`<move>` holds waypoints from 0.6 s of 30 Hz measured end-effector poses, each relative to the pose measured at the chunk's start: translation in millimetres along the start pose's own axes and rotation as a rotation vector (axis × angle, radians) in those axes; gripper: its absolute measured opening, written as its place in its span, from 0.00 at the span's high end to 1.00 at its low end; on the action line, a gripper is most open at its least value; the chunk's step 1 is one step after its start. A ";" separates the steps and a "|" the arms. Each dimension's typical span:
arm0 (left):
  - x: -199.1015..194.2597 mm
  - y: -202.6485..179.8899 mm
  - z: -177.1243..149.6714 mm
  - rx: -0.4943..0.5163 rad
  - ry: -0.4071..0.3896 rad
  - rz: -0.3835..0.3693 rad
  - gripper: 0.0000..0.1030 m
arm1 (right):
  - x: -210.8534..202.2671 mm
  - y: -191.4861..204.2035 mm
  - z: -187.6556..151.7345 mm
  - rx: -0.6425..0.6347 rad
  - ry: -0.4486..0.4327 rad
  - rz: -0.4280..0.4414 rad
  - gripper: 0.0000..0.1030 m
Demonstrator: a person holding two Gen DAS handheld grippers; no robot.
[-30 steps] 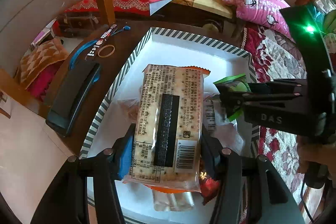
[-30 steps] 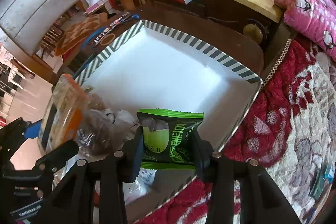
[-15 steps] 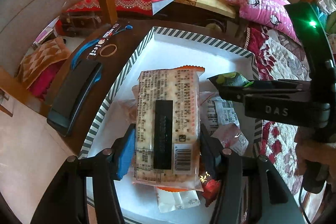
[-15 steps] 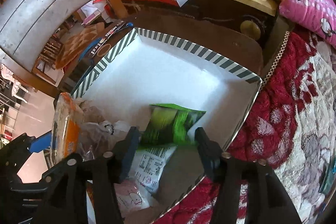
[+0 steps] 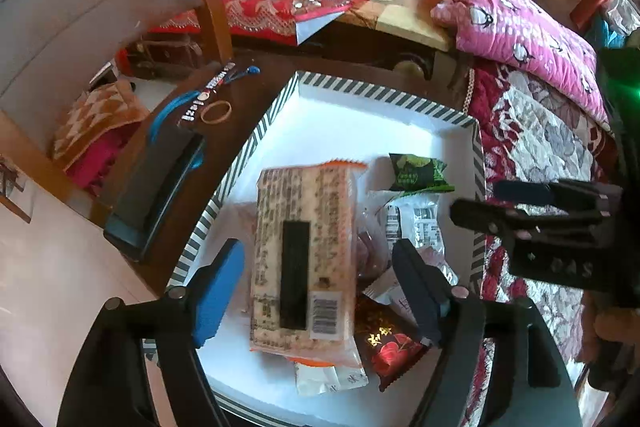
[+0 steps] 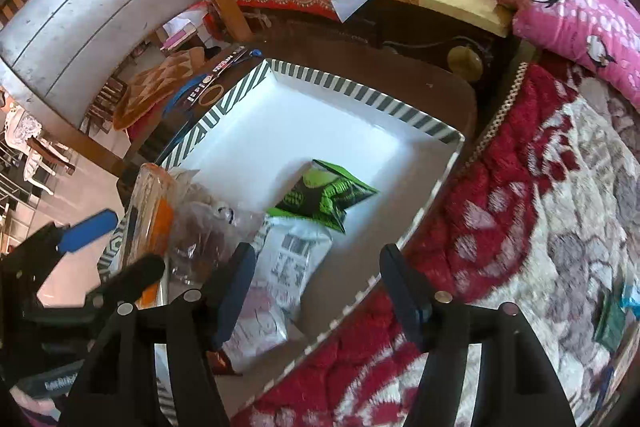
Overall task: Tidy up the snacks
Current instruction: 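Release the cracker pack with the left gripper while the right drops the green packet, then move both grippers back toward the remaining snacks on the quilt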
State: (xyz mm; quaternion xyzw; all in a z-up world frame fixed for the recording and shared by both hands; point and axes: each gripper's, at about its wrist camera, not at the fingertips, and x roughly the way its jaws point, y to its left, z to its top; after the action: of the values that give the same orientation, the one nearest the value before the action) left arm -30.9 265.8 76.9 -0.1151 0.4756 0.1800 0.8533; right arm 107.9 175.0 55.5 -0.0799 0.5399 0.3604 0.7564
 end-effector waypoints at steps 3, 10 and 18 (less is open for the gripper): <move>-5.2 -3.1 0.1 -0.004 -0.008 -0.010 0.23 | -10.8 -4.4 -7.7 0.015 -0.014 -0.004 0.31; -15.1 -21.1 -0.8 0.029 -0.028 -0.018 0.22 | -29.7 -16.1 -26.2 0.052 -0.035 -0.013 0.28; -21.1 -38.5 -1.6 0.049 -0.036 -0.038 0.21 | -49.9 -32.3 -45.8 0.103 -0.059 -0.024 0.26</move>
State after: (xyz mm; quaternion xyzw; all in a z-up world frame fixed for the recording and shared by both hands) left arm -26.2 226.0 95.1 -0.0998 0.4623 0.1539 0.8675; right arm 85.7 105.2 71.9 -0.0367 0.5341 0.3255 0.7794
